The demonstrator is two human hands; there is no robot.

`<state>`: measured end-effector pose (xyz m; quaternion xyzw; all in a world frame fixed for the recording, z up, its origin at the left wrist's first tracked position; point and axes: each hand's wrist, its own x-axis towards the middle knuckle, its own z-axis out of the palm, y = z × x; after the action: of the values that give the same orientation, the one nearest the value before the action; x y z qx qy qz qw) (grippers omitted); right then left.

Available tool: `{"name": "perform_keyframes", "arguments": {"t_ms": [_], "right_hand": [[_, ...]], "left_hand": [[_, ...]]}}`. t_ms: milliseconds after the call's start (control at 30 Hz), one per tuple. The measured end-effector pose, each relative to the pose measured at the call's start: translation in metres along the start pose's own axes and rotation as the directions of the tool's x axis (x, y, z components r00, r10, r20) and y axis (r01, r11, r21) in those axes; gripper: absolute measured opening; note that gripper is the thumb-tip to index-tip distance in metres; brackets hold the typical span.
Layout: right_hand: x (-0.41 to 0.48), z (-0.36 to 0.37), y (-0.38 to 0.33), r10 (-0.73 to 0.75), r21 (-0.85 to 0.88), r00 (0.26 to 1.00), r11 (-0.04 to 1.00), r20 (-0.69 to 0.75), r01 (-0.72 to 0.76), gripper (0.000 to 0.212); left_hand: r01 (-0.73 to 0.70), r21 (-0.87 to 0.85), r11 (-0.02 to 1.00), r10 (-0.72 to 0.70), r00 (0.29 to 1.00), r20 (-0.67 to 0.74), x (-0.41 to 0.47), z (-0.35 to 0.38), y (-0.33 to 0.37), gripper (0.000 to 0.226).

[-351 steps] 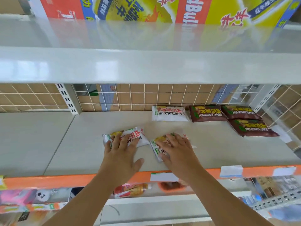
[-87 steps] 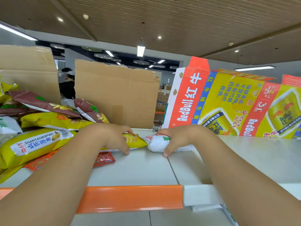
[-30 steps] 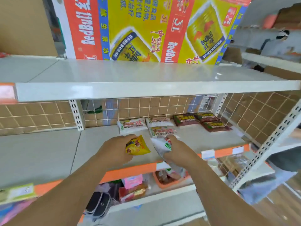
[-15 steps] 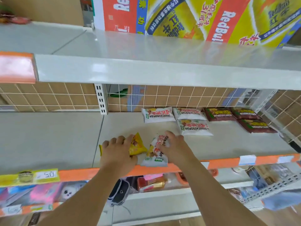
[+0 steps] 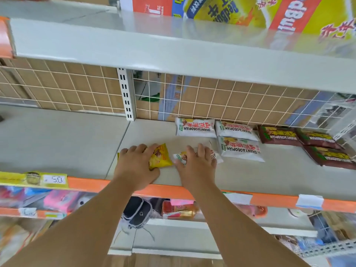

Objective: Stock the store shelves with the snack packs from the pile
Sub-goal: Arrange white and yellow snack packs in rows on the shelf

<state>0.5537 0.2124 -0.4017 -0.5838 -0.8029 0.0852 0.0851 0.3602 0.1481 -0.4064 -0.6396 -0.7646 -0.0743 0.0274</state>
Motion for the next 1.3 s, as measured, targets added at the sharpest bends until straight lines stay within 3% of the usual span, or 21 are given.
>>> {"name": "perform_keyframes", "arguments": {"t_ms": [133, 233, 367, 533, 767, 1300], "right_hand": [[0.01, -0.023, -0.003, -0.08, 0.184, 0.989, 0.981, 0.121, 0.057, 0.078], [0.016, -0.039, 0.018, -0.278, 0.011, 0.958, 0.96, 0.07, 0.278, 0.071], [0.02, -0.022, 0.034, -0.366, -0.094, 0.921, 0.92, 0.132, 0.379, 0.061], [0.026, -0.001, 0.025, -0.171, -0.043, 0.983, 0.984, 0.065, 0.174, 0.062], [0.041, -0.001, 0.021, -0.108, -0.095, 0.994, 0.99, -0.015, 0.106, 0.079], [0.042, -0.002, 0.028, -0.141, -0.082, 0.987, 0.987, -0.073, 0.135, 0.079]], "left_hand": [[0.061, -0.098, 0.993, -0.072, 0.991, -0.112, -0.009, 0.004, 0.002, 0.073], [0.117, -0.134, 0.984, -0.137, 0.979, -0.152, -0.012, 0.006, 0.0, 0.071], [0.122, -0.138, 0.983, -0.141, 0.98, -0.143, -0.011, 0.006, 0.001, 0.07], [0.123, -0.161, 0.979, -0.146, 0.979, -0.142, -0.01, 0.007, 0.0, 0.071], [0.121, -0.159, 0.98, -0.146, 0.976, -0.159, -0.01, 0.007, 0.0, 0.07], [0.112, -0.159, 0.981, -0.139, 0.975, -0.172, -0.009, 0.01, 0.0, 0.069]]}}
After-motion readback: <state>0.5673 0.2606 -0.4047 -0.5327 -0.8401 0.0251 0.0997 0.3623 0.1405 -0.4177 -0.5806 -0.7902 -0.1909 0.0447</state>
